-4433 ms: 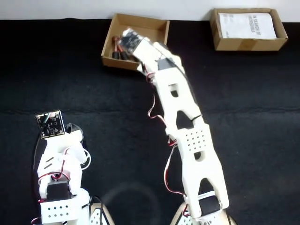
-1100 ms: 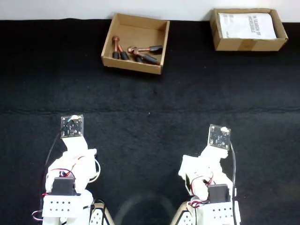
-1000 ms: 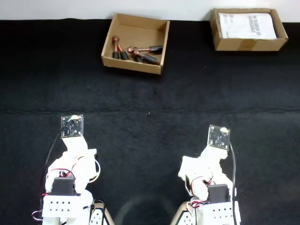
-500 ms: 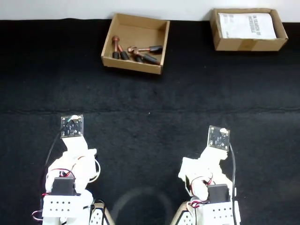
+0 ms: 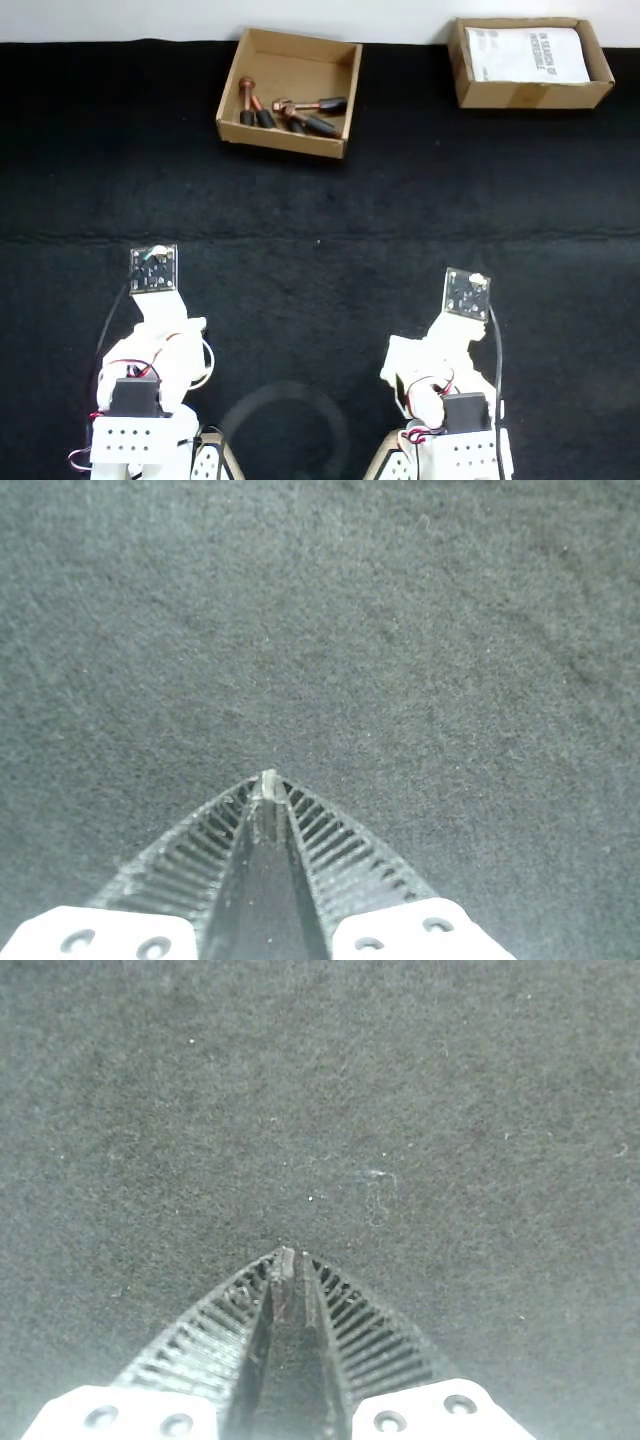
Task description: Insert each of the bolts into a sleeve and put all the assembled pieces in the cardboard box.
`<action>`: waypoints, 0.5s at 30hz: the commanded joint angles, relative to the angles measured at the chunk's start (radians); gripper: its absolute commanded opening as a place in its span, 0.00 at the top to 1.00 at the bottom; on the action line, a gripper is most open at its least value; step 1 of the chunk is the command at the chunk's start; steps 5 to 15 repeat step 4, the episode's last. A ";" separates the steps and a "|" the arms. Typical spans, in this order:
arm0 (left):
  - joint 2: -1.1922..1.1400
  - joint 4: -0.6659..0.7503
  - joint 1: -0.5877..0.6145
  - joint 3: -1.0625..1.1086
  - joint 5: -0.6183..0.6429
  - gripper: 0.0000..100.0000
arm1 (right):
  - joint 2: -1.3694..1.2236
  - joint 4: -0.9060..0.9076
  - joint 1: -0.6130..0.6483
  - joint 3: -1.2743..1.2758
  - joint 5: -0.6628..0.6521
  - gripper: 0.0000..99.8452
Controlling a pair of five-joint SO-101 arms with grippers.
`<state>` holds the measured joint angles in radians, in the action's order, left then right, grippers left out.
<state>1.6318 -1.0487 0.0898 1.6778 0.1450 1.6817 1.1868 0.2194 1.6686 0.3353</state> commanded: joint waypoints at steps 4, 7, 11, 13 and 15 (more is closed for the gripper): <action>0.002 -0.002 -0.008 0.024 -0.002 0.99 | 0.008 0.004 0.008 0.108 0.005 0.99; 0.002 -0.002 -0.008 0.024 -0.002 0.99 | 0.008 0.004 0.008 0.108 0.005 0.99; 0.002 -0.002 -0.008 0.024 -0.002 0.99 | 0.008 0.004 0.008 0.108 0.005 0.99; 0.002 -0.002 -0.008 0.024 -0.002 0.99 | 0.008 0.004 0.008 0.108 0.005 0.99; 0.002 -0.002 -0.008 0.024 -0.002 0.99 | 0.008 0.004 0.008 0.108 0.005 0.99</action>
